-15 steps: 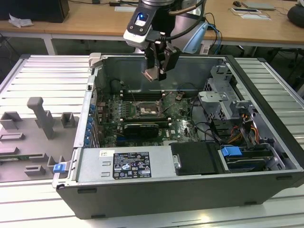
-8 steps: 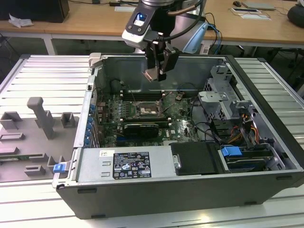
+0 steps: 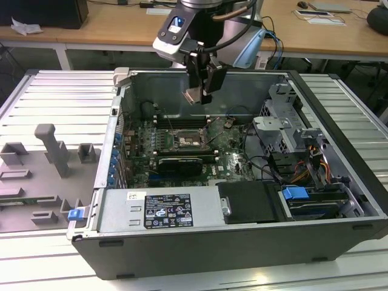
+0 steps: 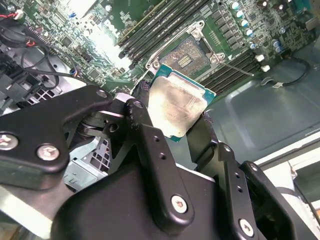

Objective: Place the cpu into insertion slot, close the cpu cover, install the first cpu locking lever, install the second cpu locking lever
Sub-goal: 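Place the cpu into insertion slot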

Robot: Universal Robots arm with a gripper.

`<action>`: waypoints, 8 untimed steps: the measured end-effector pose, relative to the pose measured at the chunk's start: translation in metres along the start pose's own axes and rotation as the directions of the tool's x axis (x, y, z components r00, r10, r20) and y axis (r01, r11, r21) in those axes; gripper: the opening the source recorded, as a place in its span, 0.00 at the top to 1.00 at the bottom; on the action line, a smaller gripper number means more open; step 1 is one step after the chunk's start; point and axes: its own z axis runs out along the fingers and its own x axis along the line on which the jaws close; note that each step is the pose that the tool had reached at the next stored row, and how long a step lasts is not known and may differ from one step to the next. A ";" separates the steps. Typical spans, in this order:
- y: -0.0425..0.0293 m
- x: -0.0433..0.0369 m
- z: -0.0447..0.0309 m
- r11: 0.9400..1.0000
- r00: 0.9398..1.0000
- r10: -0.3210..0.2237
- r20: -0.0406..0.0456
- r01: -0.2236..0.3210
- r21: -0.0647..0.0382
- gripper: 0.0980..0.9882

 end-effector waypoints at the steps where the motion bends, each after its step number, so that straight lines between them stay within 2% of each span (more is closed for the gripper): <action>1: 0.0000 0.0000 0.0001 1.000 1.000 0.009 0.001 -0.009 0.000 0.50; 8: -0.0001 0.0000 0.0011 0.998 0.998 0.061 0.005 -0.061 -0.001 0.50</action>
